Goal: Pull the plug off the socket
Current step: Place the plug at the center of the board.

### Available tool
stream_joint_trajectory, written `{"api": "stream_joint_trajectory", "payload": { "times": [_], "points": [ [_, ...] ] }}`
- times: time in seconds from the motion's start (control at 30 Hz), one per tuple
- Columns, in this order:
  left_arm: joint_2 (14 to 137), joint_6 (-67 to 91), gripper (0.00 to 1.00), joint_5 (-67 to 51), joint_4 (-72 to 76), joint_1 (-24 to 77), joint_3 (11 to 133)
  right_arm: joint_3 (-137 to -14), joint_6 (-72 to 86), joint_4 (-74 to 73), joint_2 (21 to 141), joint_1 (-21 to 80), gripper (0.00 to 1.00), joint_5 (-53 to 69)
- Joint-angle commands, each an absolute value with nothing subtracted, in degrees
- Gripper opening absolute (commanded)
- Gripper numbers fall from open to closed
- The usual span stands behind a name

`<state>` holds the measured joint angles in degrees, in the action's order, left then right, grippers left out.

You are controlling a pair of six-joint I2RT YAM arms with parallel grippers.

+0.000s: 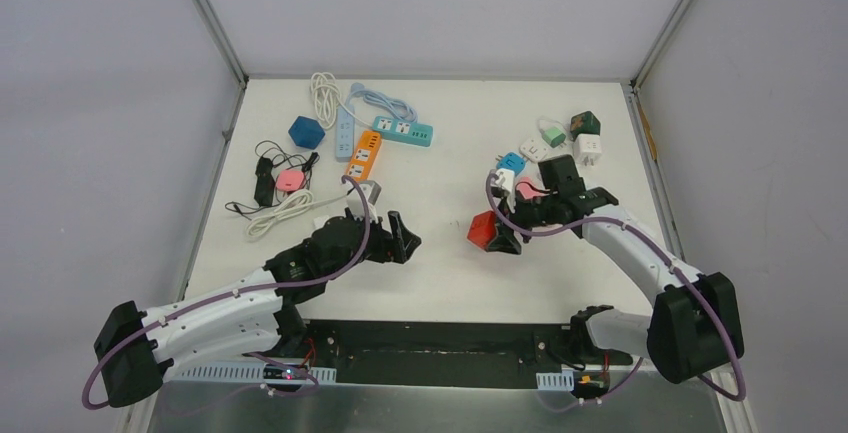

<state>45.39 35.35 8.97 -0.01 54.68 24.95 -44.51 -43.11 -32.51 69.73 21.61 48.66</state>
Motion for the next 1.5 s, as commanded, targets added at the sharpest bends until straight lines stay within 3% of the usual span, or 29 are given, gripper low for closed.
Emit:
{"api": "stream_joint_trajectory", "payload": {
  "times": [0.0, 0.67, 1.2, 1.37, 1.47],
  "points": [
    [44.8, 34.0, 0.80, 11.0, -1.6, 54.5, 24.3, -47.6, -41.3, -31.5, 70.2, 20.3, 0.00, 49.5],
    [43.0, 33.2, 0.80, 11.6, -4.4, 54.5, 23.7, -55.5, -35.8, -33.9, 75.9, 18.1, 0.00, 40.3],
    [42.1, 32.9, 0.82, 12.7, -6.4, 54.5, 23.4, -83.1, -29.4, -42.9, 100.7, 18.1, 0.00, 27.8],
    [41.7, 33.1, 0.82, 13.0, -6.6, 54.5, 23.1, -91.0, -26.7, -46.4, 109.1, 18.3, 0.04, 26.4],
    [41.6, 33.0, 0.82, 13.3, -6.6, 54.5, 23.1, -93.2, -24.8, -46.3, 112.9, 18.6, 0.15, 24.9]
  ]
}}
